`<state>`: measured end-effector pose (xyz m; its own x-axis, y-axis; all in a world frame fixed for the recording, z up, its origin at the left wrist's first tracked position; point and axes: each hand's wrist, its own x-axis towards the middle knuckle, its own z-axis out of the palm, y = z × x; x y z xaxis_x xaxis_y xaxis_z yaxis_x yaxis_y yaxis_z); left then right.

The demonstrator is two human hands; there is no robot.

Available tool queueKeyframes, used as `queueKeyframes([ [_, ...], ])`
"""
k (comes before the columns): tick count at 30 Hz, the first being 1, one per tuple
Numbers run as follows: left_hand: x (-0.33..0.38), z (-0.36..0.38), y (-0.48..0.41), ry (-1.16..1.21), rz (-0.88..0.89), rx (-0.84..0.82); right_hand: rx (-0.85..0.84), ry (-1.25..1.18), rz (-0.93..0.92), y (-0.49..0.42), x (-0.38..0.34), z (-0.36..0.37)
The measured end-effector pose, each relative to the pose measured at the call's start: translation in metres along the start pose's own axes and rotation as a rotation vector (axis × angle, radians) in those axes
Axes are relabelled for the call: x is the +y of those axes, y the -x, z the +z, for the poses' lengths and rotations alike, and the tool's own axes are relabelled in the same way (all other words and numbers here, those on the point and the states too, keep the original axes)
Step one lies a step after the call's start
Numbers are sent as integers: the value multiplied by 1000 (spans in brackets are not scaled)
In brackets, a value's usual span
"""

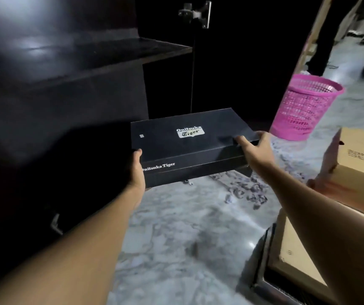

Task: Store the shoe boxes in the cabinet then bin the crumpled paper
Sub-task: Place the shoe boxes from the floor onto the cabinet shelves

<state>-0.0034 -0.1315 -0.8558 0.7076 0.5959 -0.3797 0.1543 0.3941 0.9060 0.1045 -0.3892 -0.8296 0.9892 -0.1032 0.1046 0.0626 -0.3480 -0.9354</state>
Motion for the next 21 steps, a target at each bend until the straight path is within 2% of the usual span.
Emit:
queueKeyframes([
  [2,-2,-19,-10,5,66,75,-110,-41,9,-9,11,34],
  [5,-13,-48,-35,-25,204,301,-263,-95,24,-21,25,84],
  [8,-31,-78,-63,19,203,507,-331,-146,30,-29,35,132],
  [12,-38,-88,-66,57,257,680,-426,-232,39,-30,49,186],
  [21,-74,-151,-101,-220,223,858,-663,-256,-5,-23,68,285],
])
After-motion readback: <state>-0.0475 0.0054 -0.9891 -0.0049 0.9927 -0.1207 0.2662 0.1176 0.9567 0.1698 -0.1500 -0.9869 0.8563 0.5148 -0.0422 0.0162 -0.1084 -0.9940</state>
